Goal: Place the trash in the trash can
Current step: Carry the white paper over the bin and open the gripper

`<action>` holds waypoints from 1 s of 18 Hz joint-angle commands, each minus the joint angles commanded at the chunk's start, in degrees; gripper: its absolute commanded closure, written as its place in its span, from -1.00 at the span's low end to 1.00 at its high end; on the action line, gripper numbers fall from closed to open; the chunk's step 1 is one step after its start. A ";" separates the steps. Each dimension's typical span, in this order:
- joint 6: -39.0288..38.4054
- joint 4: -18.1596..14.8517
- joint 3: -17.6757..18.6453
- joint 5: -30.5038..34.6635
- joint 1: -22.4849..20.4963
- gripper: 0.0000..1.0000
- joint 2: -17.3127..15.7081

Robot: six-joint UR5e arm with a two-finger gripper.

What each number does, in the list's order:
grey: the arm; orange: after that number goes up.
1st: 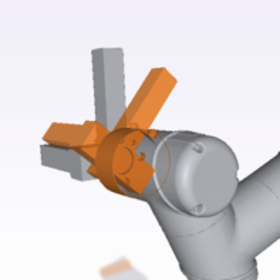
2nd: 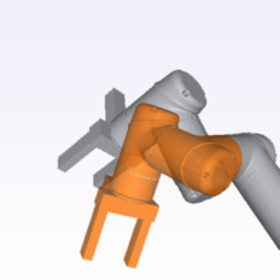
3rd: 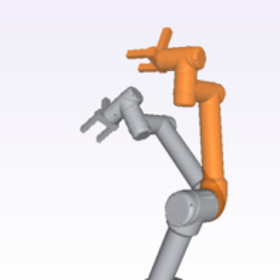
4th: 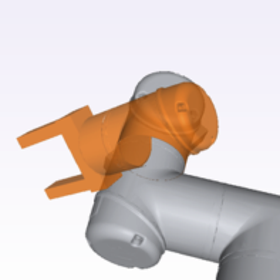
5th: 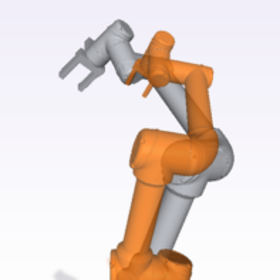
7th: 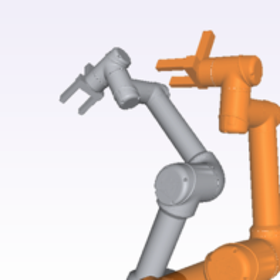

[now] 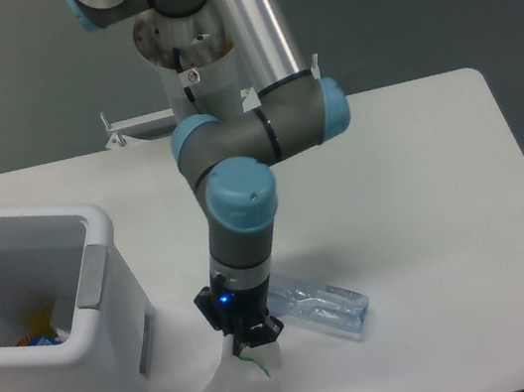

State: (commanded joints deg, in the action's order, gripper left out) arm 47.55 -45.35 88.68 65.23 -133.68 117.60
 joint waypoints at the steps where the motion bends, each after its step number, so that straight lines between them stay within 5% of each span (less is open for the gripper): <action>1: -0.26 0.00 -0.09 -0.53 0.00 1.00 -0.18; 8: -9.58 0.00 -3.95 -8.44 -2.29 1.00 -3.69; 18: -17.14 -0.17 -3.96 -15.03 -1.41 1.00 -12.22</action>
State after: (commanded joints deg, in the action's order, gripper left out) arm 30.41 -45.53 84.73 50.19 -135.09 105.38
